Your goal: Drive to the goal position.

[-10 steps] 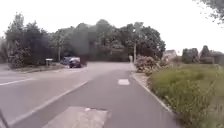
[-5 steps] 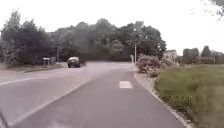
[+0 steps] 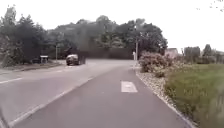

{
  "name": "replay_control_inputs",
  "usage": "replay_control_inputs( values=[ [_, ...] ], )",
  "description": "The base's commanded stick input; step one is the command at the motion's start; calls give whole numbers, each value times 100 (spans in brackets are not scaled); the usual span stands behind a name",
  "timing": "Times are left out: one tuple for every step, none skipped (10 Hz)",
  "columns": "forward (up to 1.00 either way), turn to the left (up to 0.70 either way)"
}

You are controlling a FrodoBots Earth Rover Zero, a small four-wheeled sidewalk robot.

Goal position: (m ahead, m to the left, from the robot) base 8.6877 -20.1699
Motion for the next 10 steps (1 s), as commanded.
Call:
replay_control_inputs(
  values=[
    [100,0],
    [100,0],
    [100,0],
    [100,-10],
    [100,-36],
    [100,-38],
    [100,-32],
    [100,0],
    [100,0],
    [100,0]
  ],
)
